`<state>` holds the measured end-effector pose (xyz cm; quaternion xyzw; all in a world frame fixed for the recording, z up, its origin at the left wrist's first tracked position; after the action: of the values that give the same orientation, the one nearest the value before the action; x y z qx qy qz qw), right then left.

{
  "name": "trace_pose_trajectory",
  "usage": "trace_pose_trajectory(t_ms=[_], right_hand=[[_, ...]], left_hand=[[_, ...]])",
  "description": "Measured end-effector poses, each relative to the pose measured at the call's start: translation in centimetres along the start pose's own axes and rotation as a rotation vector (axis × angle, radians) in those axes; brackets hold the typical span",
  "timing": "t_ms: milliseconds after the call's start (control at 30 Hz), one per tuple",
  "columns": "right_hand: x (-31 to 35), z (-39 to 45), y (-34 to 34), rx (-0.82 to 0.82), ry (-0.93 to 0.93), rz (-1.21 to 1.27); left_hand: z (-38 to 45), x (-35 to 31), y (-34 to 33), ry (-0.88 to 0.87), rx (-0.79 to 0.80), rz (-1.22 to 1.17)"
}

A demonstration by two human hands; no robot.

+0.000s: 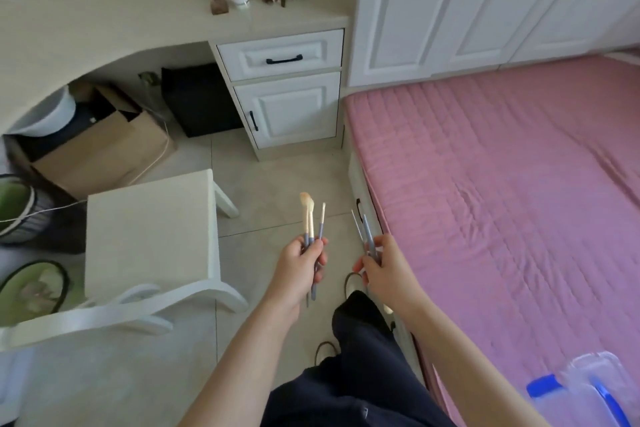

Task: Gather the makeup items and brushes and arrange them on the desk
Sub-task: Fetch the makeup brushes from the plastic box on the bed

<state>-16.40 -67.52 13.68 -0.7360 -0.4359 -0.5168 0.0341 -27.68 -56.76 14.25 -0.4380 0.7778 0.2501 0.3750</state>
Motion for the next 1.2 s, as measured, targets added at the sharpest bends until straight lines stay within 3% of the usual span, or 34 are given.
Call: trace_pose_trajectory(t_ms=[200, 800, 1200], right_hand=[[4.9, 6.3, -0.9, 0.077, 0.111, -0.078], [18.7, 27.8, -2.3, 0.172, 0.157, -0.149], [26.5, 38.0, -7.4, 0.092, 0.088, -0.055]], left_hand=[[5.7, -3.4, -0.2, 0.018, -0.052, -0.012], [22.8, -17.5, -2.5, 0.026, -0.200, -0.054], [35.1, -25.8, -0.9, 0.036, -0.159, -0.024]])
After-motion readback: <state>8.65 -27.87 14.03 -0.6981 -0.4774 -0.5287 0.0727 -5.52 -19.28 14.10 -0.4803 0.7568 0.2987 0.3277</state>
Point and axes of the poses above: each hand's wrist, its own z-axis towards the middle knuckle, its own y-axis out of the back of the hand, x = y × z, the point moved 4 cm from there along z, towards the middle knuckle, and after that the axes turned 9 degrees about -x, right-handed, at the moved point
